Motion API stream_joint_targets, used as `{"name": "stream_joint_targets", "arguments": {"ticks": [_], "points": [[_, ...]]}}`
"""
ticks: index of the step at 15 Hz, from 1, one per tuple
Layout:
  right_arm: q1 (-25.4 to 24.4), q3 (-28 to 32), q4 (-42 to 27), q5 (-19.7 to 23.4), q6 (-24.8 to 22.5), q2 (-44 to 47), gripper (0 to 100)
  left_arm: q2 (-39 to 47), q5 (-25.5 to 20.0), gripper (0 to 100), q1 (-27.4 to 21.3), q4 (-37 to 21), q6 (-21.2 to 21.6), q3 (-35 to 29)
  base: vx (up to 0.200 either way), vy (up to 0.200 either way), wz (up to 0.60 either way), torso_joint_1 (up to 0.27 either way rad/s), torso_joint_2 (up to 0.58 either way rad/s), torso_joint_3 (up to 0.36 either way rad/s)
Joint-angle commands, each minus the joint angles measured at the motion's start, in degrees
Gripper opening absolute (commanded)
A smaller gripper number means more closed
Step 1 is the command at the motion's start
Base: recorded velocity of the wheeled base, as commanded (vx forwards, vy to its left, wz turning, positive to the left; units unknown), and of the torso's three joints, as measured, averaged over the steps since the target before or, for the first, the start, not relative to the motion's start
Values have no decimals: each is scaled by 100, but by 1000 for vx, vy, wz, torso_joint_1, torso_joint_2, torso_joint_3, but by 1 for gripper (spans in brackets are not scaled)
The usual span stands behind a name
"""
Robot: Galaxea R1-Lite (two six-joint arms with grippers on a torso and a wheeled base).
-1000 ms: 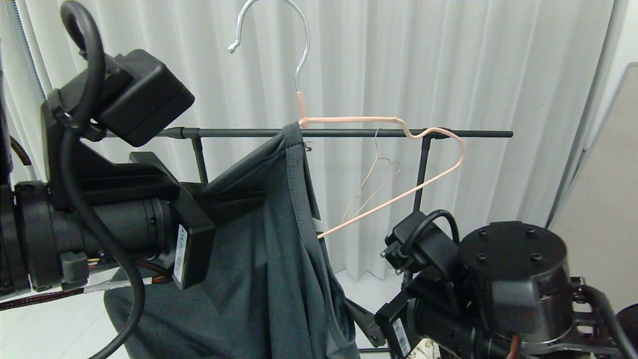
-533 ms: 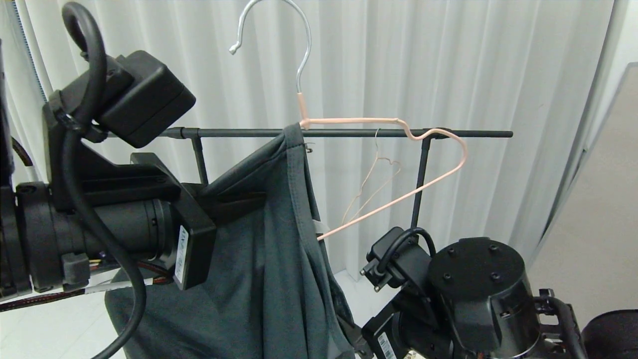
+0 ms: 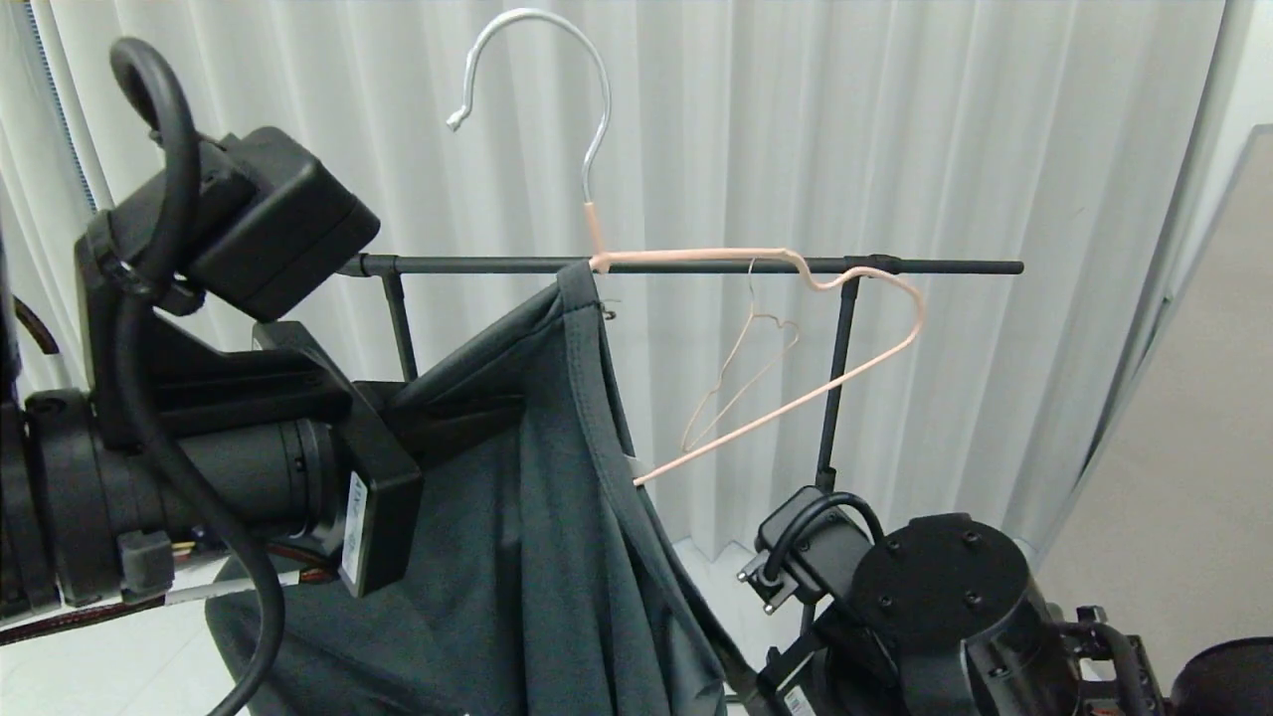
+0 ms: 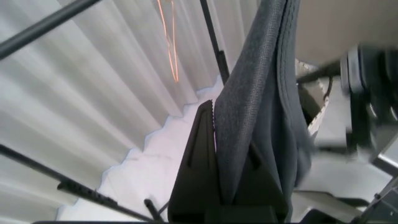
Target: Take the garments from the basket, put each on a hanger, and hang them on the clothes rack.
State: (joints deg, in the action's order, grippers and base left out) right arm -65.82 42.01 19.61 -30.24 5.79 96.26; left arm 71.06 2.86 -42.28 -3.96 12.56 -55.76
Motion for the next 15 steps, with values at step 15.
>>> {"name": "stream_joint_targets", "arguments": {"ticks": [15], "points": [[2126, -589, -362, -60, -693, -1970, 100, -997, 294, 0, -35, -17, 555, 2315, 0, 0, 0, 0, 0, 0]]}}
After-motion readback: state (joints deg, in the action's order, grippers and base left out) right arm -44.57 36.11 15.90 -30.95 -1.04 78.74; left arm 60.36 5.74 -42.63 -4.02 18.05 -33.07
